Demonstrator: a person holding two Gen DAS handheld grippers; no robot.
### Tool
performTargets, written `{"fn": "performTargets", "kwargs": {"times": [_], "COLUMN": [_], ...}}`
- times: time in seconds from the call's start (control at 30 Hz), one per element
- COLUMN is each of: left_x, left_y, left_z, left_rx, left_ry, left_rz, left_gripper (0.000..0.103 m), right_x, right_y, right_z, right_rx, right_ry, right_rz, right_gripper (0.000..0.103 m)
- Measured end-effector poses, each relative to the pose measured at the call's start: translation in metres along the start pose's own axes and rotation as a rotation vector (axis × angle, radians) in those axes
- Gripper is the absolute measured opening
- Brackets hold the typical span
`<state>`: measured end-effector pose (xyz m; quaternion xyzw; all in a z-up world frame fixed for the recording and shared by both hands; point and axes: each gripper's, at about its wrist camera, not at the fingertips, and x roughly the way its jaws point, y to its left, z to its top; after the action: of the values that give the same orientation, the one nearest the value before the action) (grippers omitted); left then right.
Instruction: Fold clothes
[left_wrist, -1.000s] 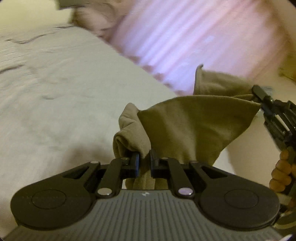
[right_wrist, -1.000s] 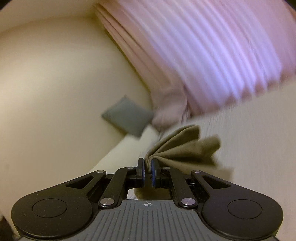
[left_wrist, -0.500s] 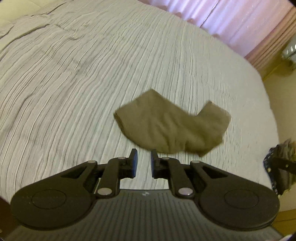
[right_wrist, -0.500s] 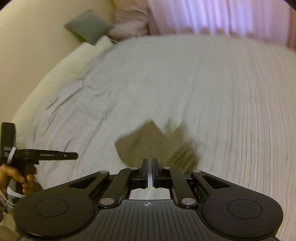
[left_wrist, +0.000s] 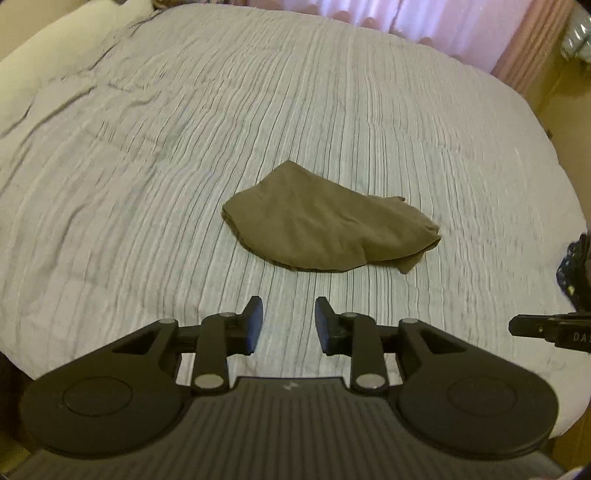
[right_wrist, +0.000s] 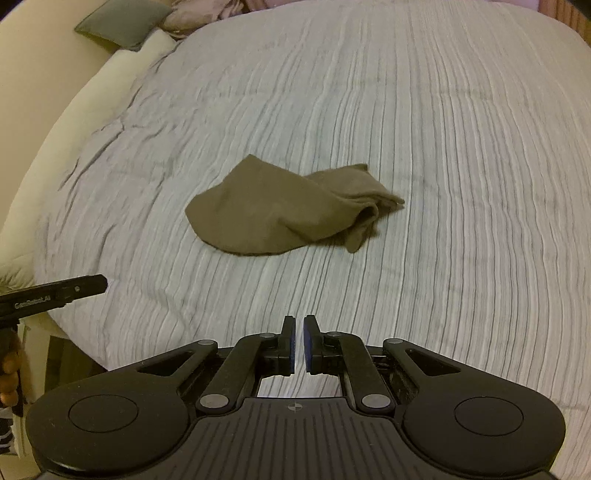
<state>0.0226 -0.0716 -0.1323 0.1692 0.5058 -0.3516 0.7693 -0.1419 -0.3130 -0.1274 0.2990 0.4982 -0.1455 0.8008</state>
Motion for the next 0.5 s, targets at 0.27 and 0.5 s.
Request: {"fn": "performTargets", "kwargs": {"times": [0.27,0.5], "left_x": [0.000,0.011], "left_y": [0.001,0.016], "left_z": [0.018,0.033], "left_rx": [0.107,0.188], "left_ry": [-0.012,-0.004], "left_rz": [-0.048,-0.099], "left_gripper": [0.031,0.031], "right_x": [0.003,0.012], "right_y": [0.015,0.027], "right_z": [-0.011,-0.008], "right_rx": [0.070,0.226], "right_ry": [-0.035,-0.058], "right_rz": [-0.055,-0.106], "right_gripper": [0.066,0.066]}}
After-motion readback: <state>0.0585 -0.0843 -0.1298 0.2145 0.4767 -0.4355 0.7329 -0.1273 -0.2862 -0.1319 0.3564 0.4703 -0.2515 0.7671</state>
